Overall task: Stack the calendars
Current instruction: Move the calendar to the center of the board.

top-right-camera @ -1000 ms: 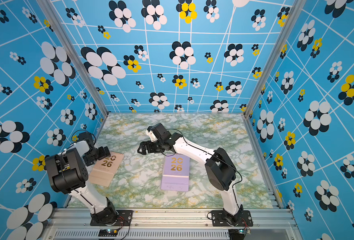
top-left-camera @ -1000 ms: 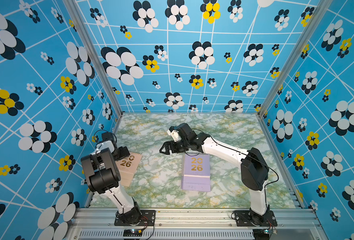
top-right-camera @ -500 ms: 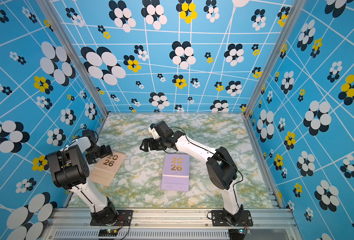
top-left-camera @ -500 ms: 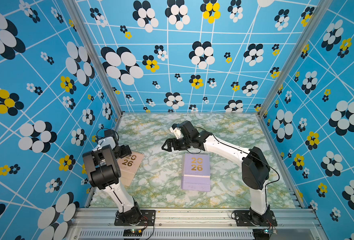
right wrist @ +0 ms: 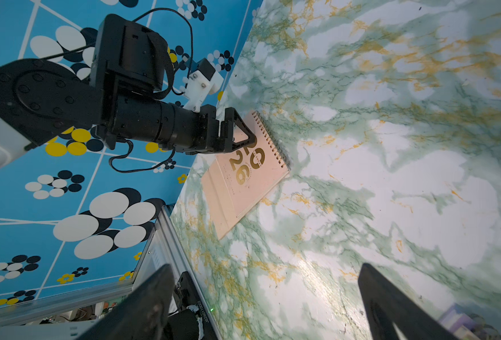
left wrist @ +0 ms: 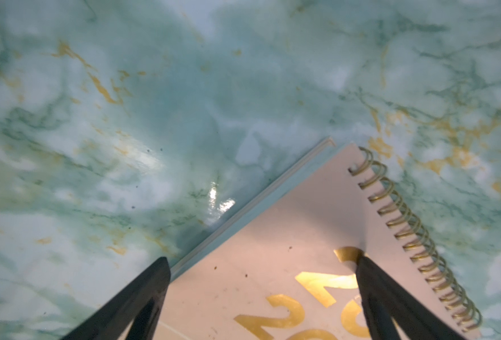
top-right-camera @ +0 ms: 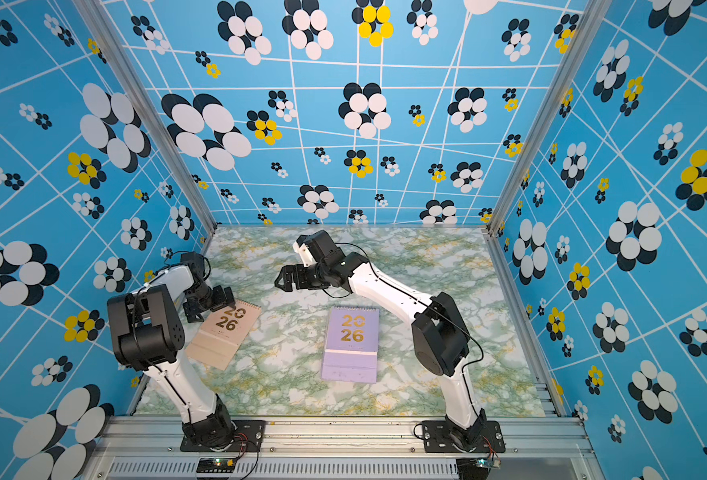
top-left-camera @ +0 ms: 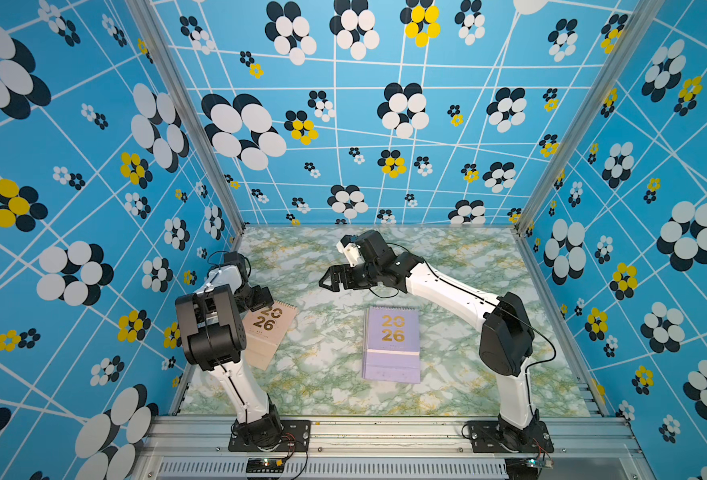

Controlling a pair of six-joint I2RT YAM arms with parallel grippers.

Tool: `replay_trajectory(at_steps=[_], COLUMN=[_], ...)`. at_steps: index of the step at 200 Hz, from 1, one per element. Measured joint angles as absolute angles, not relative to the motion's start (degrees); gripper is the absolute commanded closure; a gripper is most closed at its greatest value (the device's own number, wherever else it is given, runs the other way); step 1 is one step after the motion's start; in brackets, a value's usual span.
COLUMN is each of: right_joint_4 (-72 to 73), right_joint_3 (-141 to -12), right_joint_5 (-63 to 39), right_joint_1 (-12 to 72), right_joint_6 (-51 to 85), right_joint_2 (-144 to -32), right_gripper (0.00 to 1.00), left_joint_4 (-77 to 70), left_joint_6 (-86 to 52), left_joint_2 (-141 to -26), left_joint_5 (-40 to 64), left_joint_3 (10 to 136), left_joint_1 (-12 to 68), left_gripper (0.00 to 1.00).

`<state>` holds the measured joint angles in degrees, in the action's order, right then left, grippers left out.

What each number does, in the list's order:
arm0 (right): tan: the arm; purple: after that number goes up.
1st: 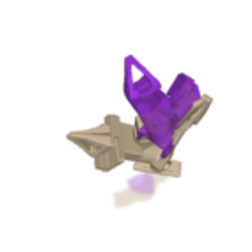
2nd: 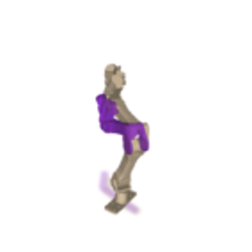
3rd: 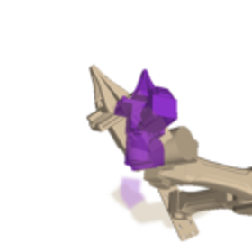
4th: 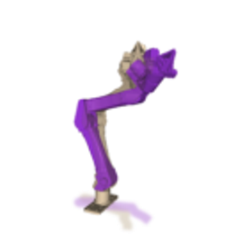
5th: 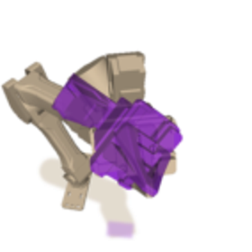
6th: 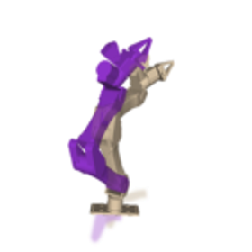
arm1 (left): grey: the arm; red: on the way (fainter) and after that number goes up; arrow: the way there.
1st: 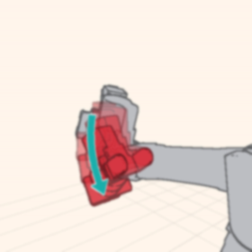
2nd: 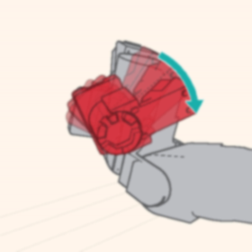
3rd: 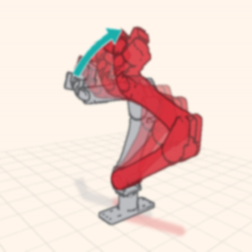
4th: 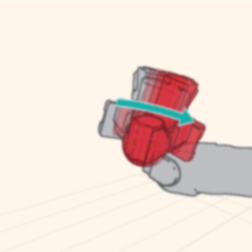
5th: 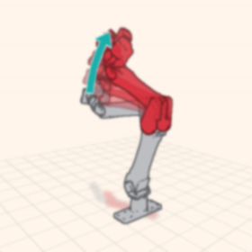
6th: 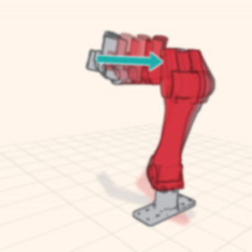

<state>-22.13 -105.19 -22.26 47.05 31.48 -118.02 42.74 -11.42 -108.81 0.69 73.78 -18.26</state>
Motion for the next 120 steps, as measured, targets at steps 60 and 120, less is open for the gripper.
replay_trajectory(at_steps=[60, 120], right_joint_4=[-23.8, -25.5], right_joint_3=[-113.1, -117.5], right_joint_5=[-23.8, -24.8], right_joint_1=[51.3, 52.6], right_joint_6=[33.5, 38.4], right_joint_2=[-127.2, -134.5], right_gripper=[0.02, 0.02], left_joint_4=[42.4, 38.1], left_joint_6=[-16.0, -20.6], left_joint_2=[-111.3, -111.2], left_joint_5=[3.2, 6.0], left_joint_3=[76.4, 75.0], left_joint_1=[-15.2, -13.7], left_gripper=[0.0, 0.0])
